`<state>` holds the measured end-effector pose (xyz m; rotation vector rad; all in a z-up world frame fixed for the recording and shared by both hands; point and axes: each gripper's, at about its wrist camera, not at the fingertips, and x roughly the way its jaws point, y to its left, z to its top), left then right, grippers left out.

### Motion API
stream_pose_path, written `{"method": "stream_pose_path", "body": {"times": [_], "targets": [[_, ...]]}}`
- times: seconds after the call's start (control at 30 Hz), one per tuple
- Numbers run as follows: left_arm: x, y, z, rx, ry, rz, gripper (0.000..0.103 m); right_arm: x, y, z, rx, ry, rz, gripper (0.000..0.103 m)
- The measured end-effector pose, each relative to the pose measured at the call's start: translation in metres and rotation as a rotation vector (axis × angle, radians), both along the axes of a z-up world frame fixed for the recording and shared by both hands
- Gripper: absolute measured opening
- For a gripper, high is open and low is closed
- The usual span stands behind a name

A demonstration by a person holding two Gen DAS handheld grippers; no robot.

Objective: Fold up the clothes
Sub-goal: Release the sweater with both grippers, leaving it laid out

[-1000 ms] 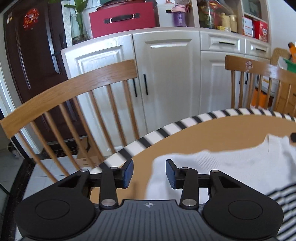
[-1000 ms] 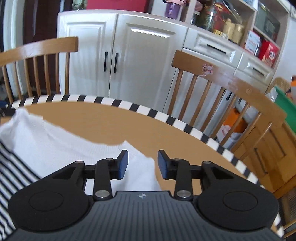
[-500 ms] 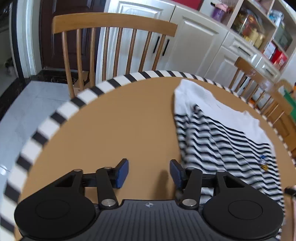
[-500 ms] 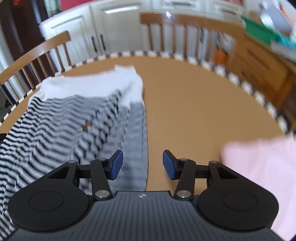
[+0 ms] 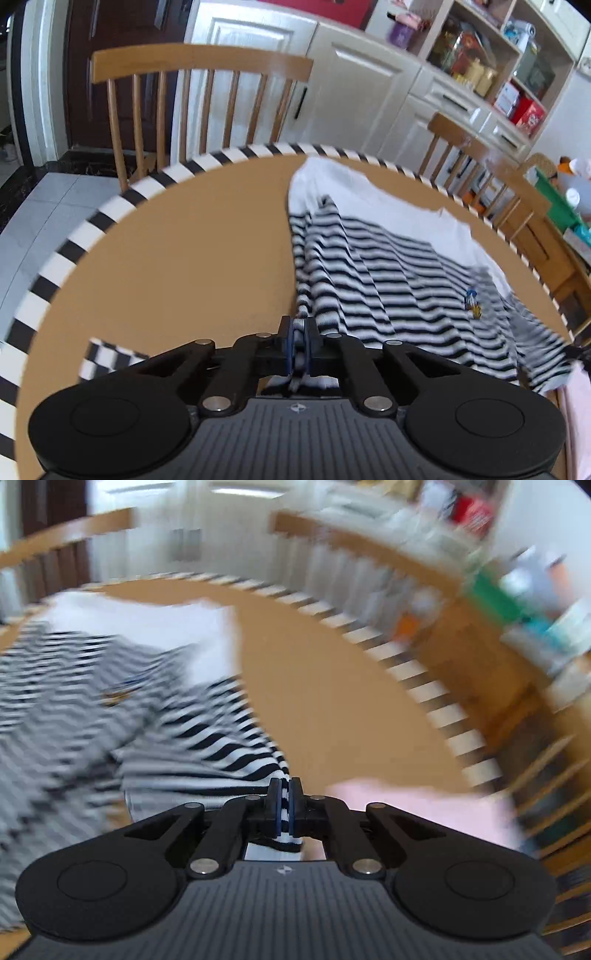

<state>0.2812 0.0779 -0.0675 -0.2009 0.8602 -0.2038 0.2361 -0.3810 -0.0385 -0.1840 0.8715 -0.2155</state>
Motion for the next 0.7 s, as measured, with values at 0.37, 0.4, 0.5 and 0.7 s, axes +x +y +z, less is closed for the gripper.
{"method": "stream_pose_path", "body": {"times": [0.37,0.4,0.5,0.7], "targets": [[-0.075,0.043,-0.006,-0.119,0.105,0.012,0.047,-0.098,0.065,-0.003,0.549,0.097,0.152,0.038],[-0.086,0.044,-0.007,-0.12,0.106,-0.005,0.05,-0.112,0.081,-0.01,0.603,0.133,0.178,0.039],[-0.118,0.039,-0.013,-0.086,0.064,-0.073,0.053,-0.143,0.125,-0.023,0.672,0.174,0.248,0.048],[-0.131,0.019,-0.033,0.034,-0.043,-0.161,0.051,-0.152,0.193,-0.029,0.588,0.177,0.301,0.056]]}}
